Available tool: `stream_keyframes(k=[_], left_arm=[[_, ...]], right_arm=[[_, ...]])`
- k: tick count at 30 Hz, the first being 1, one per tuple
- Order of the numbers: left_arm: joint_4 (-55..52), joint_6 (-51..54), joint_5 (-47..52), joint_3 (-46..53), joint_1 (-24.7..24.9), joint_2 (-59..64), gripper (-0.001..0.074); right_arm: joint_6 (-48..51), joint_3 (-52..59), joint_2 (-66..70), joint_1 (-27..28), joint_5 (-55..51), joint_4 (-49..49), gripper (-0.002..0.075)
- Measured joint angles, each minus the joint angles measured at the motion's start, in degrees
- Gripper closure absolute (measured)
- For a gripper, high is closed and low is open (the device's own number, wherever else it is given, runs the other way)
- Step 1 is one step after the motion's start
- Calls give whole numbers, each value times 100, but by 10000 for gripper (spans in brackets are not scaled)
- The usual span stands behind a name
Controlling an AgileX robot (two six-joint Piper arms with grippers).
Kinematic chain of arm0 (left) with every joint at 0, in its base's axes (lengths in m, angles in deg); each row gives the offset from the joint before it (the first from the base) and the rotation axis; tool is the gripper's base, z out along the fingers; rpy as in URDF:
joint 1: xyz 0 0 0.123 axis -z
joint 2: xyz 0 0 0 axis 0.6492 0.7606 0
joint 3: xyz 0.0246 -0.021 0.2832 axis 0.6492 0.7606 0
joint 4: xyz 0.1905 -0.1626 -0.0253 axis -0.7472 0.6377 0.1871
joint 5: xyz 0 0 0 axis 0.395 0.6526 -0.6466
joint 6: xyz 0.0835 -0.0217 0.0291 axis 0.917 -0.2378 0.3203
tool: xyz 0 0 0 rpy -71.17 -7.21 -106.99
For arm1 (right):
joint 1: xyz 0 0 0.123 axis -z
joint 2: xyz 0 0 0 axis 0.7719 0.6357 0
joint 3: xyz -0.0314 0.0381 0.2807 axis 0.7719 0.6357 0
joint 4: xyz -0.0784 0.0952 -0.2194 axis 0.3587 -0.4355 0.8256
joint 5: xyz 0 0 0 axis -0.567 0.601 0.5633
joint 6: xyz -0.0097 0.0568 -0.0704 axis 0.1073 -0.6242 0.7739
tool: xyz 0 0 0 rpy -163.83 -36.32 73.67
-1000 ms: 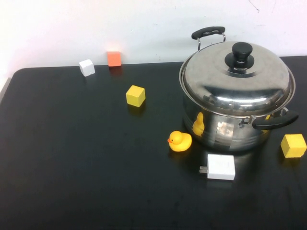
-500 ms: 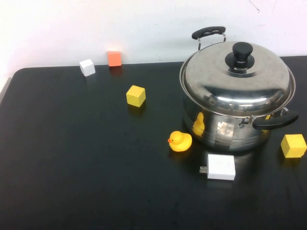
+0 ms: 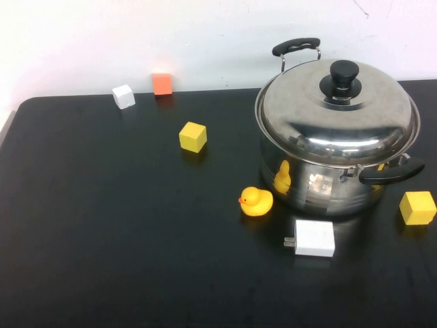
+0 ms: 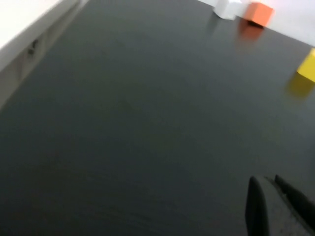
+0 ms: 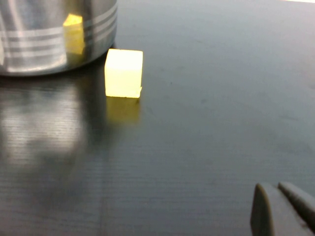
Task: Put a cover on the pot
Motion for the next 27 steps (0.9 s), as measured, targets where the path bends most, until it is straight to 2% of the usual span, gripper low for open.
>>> stream_keyframes(k=[4, 8, 21, 27], left_arm=[[761, 1058, 0, 0, 0, -2, 735], [1041, 1561, 0, 0, 0, -12, 735], [1213, 1697, 0, 0, 0, -12, 735], [1226, 1697, 0, 0, -227, -15, 735]], right_arm=[[0, 0, 0, 0, 0, 0, 728], [0, 0, 0, 0, 0, 0, 728], [0, 0, 0, 0, 0, 0, 728], [0, 0, 0, 0, 0, 0, 728]])
